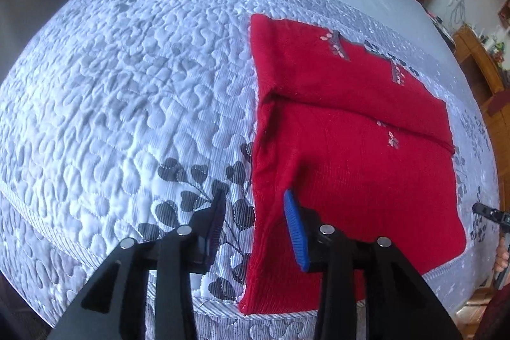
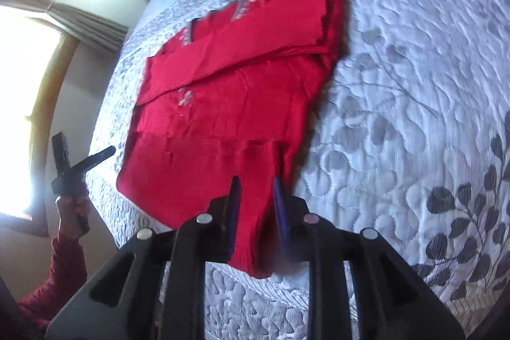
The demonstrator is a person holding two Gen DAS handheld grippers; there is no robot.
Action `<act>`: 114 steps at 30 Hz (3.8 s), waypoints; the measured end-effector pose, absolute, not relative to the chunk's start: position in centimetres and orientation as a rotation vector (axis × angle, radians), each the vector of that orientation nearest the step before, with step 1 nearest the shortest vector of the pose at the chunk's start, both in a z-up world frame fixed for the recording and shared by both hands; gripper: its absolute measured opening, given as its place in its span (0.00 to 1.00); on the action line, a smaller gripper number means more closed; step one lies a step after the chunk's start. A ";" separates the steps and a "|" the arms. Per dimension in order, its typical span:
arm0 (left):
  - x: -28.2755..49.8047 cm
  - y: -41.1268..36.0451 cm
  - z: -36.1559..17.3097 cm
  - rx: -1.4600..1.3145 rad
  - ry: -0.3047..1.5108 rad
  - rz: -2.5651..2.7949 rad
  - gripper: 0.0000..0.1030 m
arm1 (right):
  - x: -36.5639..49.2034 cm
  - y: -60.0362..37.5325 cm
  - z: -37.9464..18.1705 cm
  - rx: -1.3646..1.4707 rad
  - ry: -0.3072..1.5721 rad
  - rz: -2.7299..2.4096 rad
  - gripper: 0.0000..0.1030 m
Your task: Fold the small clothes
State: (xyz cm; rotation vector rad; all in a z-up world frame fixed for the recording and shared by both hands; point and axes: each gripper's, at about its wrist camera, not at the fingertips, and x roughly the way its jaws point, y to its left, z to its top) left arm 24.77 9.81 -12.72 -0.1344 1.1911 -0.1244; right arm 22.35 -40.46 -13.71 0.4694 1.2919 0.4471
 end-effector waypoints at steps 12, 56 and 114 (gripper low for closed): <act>27.2 7.4 -14.9 0.006 1.213 -0.184 0.42 | 25.7 -37.8 -16.2 0.353 1.374 0.466 0.28; 29.9 2.7 -16.2 0.233 1.124 -0.318 0.49 | 27.1 -36.7 -17.7 0.190 1.355 0.488 0.38; 25.0 6.3 -15.1 0.050 1.041 -0.410 0.04 | 23.3 -36.2 -14.8 0.020 1.187 0.544 0.04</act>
